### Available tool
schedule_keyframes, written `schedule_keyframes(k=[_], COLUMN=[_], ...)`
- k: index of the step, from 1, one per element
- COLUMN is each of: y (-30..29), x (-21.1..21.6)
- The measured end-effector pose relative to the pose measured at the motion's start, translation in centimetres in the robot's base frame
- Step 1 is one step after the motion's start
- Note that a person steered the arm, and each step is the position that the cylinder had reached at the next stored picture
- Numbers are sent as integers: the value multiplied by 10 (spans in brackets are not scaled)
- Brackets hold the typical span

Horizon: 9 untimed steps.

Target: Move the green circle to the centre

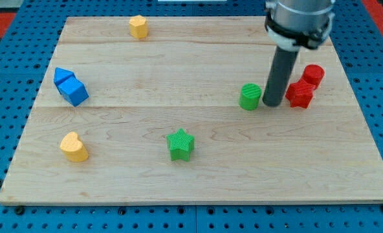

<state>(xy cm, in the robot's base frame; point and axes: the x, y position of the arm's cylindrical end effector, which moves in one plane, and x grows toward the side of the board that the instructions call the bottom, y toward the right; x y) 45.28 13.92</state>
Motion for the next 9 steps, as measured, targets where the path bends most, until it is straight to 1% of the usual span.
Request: schedule_keyframes(k=[1,3,4,5,6,7,8,9], y=[0,-6,-24,-55,-79,-89,-89,-91], x=[-13,-16,-27,-54,-58,-52,-62,-97])
